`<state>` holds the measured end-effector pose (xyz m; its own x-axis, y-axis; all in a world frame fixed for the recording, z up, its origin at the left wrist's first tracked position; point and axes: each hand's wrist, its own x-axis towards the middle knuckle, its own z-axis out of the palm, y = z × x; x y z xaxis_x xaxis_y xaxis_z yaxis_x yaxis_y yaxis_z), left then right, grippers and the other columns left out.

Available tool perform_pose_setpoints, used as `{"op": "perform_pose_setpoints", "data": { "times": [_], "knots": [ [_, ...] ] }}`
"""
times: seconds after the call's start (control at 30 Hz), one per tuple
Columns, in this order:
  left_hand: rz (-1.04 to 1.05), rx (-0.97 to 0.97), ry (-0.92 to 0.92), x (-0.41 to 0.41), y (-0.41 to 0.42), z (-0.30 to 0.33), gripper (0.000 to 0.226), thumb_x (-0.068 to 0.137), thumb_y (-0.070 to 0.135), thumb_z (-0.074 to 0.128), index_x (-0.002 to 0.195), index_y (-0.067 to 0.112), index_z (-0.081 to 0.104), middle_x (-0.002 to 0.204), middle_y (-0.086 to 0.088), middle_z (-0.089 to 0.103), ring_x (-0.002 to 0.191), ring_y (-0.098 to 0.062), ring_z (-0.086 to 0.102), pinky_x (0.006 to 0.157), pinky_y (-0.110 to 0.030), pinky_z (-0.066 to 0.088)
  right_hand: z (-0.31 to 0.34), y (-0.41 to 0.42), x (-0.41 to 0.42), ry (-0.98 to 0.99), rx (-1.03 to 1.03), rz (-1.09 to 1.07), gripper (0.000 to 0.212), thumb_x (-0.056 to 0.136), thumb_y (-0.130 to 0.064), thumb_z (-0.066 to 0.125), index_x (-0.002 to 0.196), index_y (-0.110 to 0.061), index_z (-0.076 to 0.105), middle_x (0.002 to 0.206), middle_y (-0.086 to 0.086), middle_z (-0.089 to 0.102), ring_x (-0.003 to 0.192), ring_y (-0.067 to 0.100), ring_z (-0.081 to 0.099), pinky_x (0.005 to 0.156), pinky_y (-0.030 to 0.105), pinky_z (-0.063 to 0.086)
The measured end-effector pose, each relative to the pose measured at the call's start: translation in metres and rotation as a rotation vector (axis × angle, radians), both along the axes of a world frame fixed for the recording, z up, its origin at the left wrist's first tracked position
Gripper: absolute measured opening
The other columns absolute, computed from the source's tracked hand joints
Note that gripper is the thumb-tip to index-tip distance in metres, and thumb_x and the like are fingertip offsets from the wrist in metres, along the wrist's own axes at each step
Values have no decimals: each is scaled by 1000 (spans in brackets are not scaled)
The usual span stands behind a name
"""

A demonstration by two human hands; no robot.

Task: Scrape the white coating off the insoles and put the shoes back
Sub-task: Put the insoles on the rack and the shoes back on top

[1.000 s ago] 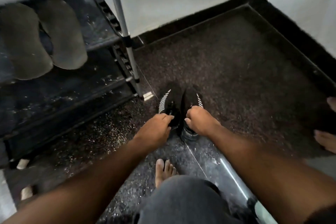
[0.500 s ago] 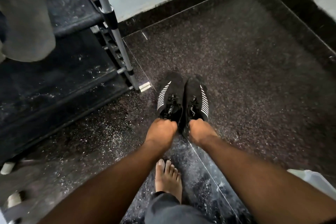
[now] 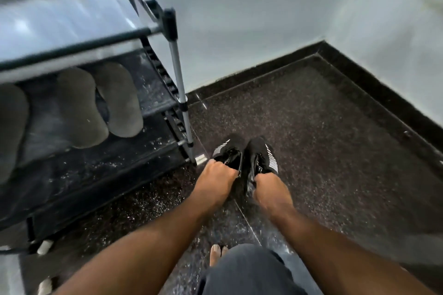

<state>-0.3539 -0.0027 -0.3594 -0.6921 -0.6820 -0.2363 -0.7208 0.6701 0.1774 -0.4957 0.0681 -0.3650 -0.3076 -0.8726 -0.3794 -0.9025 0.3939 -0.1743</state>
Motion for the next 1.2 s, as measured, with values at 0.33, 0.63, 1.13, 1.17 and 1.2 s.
{"op": "perform_pose_setpoints", "data": {
  "times": [0.33,0.63,1.13,1.17,1.2],
  "knots": [
    [-34,-313,96,-16,-2,194,18,95,8,53,99,19,67,94,-5,72,91,-32,65,86,-38,40,171,-10,-2,147,-519,-1,20,85,-12,55,92,-6,73,91,13,68,88,34,63,69,39,52],
    [184,-521,230,19,16,349,27,97,7,54,116,14,73,106,-12,74,106,-33,66,94,-37,48,303,-36,31,234,-892,163,22,73,-9,51,78,3,69,77,23,65,76,42,58,61,44,48],
    [507,-712,36,241,8,409,19,85,21,67,103,17,70,100,-13,73,93,-36,67,85,-36,41,373,-82,244,-86,-1014,451,19,76,-2,56,88,4,68,91,20,65,88,40,56,66,37,41],
    [528,-726,19,255,7,406,18,85,23,68,103,18,70,100,-12,73,93,-34,68,86,-36,42,374,-85,256,-100,-994,471,20,76,-2,55,90,4,69,92,20,65,89,39,56,65,34,37],
    [550,-733,3,267,6,402,19,86,25,69,104,18,70,101,-11,73,93,-33,68,88,-37,43,374,-88,266,-119,-979,488,22,77,-2,56,92,3,70,92,19,65,90,38,57,65,32,37]
  ]
}}
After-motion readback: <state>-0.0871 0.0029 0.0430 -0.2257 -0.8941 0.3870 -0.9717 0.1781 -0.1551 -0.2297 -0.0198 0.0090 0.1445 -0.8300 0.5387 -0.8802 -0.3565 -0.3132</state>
